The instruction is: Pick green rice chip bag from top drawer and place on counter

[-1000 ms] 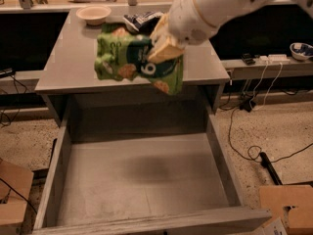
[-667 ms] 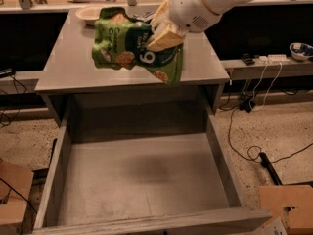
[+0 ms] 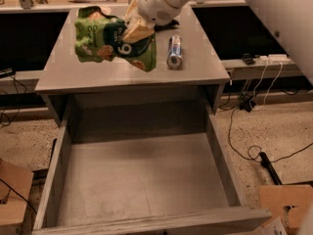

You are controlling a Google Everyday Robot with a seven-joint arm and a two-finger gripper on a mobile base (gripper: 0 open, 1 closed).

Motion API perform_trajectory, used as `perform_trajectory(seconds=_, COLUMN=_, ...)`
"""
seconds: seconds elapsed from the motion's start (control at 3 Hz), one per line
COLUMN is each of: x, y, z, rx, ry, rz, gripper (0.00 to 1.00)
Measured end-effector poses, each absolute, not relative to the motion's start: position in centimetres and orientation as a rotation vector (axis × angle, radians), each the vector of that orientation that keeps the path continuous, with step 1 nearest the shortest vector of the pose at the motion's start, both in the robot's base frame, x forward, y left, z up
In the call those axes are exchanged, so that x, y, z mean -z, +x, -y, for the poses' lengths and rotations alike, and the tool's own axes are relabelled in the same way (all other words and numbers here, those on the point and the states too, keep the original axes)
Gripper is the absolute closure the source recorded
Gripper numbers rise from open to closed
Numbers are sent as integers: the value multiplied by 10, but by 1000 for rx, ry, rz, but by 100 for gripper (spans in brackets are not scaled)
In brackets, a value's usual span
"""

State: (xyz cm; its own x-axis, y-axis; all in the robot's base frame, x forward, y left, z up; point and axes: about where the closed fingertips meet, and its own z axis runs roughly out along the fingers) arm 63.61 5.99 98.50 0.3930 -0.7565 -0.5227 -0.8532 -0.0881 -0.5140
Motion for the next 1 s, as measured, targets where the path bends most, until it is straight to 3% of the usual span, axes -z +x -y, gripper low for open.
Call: perform_trajectory(seconds=1.0, x=-931, y=741, z=-134, rx=-244, ry=-1937, rz=-1391, gripper=100)
